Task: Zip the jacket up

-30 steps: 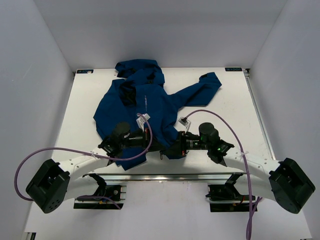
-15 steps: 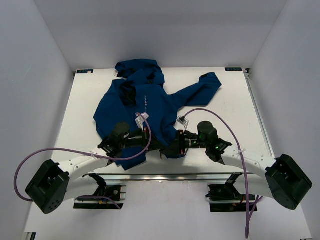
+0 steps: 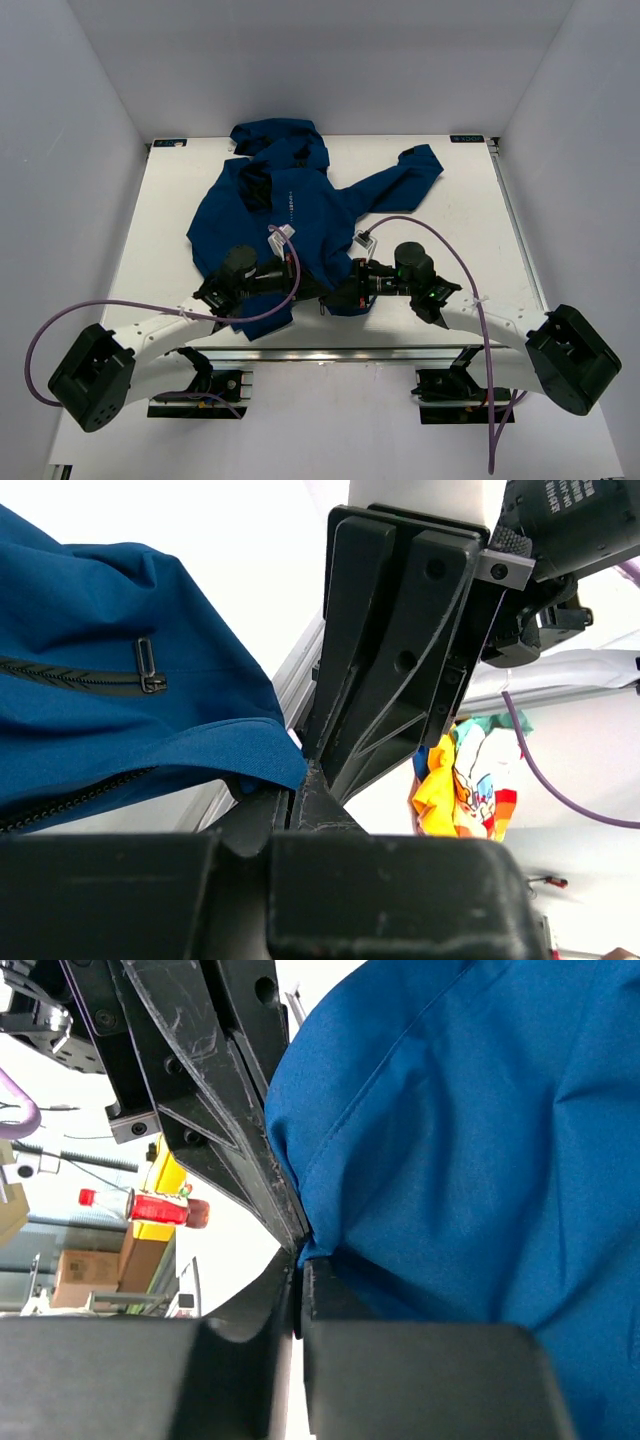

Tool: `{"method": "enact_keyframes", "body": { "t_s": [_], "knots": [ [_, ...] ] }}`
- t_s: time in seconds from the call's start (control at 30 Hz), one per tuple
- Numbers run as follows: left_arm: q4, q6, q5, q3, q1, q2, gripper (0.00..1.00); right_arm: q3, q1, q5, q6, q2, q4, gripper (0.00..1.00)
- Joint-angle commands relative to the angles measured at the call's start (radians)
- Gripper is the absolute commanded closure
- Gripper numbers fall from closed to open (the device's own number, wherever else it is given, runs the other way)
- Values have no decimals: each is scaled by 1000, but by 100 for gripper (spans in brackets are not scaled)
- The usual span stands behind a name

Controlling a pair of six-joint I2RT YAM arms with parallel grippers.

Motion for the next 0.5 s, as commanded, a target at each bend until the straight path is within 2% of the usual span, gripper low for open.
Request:
{"method": "enact_keyframes", "body": {
  "t_s": [0.0, 0.23, 0.27, 0.3, 0.37, 0.43, 0.47],
  "knots": [
    [15, 1, -1, -7, -14, -42, 100, 16, 5, 16, 12, -22, 106, 100],
    [-72, 38, -4, 19, -12, -53, 100, 5, 7, 25, -27, -59, 78, 100],
    [-100, 47, -8, 30, -14, -50, 95, 1, 7, 33, -28, -65, 77, 100],
    [-137, 70, -13, 57, -14, -50, 70, -4, 7, 42, -36, -74, 62, 100],
    [-256, 90, -47, 82, -14, -59, 47, 5, 5, 72, -53, -84, 13, 100],
    [-366, 112, -79, 96, -14, -100, 2, 25, 5, 108, -91, -103, -96, 100],
    [-420, 113, -108, 102, -14, -121, 2, 27, 4, 141, -103, -110, -125, 100]
  ]
}}
